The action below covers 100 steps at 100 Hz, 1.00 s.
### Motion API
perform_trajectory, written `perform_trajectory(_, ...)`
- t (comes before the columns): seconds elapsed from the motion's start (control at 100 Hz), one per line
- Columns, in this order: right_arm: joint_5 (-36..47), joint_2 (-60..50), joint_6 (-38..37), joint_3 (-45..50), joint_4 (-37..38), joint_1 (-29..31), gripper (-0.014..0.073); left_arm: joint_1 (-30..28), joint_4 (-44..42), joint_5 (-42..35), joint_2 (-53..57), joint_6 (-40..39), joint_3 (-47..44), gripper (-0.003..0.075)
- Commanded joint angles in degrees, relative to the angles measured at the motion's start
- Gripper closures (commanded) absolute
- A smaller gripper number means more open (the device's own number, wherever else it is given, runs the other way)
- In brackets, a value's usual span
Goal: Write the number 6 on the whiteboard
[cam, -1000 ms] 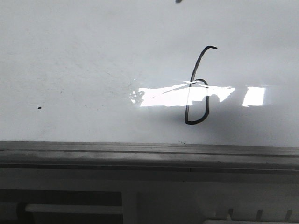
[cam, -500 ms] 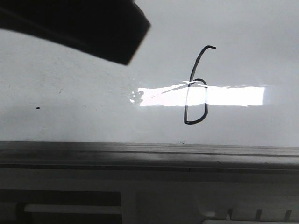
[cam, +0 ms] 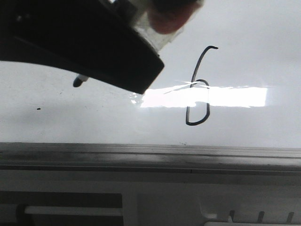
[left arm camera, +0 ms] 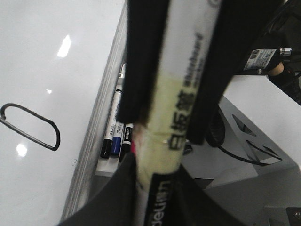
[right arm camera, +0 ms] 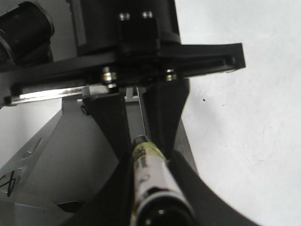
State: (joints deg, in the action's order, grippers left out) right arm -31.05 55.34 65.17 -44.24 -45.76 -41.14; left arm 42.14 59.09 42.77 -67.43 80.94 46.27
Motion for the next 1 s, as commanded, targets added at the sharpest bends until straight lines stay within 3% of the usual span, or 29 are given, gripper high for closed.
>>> perform_trajectory(0.0,-0.3,0.2,0.5,-1.5,-1.7,-0.2,0.0647,0.3,4.0,-2.1,1.1,-0.3,2.0,0.0739)
perform_trajectory(0.17,-0.5,0.2,0.5,-1.5,-1.7,-0.2,0.0596,0.3,4.0,-2.1,1.1,-0.3,2.0,0.0739)
perform_trajectory(0.39,1.9,-0.4,0.4,-1.5,-1.6,0.0,0.0171,0.3,3.7,-2.1,1.1,-0.3,2.0,0.0739)
perform_trajectory(0.48,5.3,-2.3,0.4,-1.5,-1.3,0.1,0.0114,0.3,3.7,-2.1,1.1,-0.3,2.0,0.0739)
perform_trajectory(0.57,9.2,-4.8,0.4,-1.5,-1.3,0.1,0.0120,0.3,3.7,-2.7,1.1,-1.9,2.0,0.0739)
perform_trajectory(0.64,10.9,-6.6,0.4,-1.5,-1.3,0.1,0.0183,-0.2,3.7,-4.4,1.1,-5.1,2.0,0.0739)
perform_trajectory(0.88,5.8,-13.2,0.4,-1.5,-1.3,5.4,0.0666,-0.8,4.9,-16.9,1.1,-16.2,0.7,0.0739)
perform_trajectory(0.99,2.8,-15.5,-1.7,-1.4,-0.8,10.1,0.0657,-0.8,12.5,-28.4,1.1,-18.3,-2.3,0.0739)
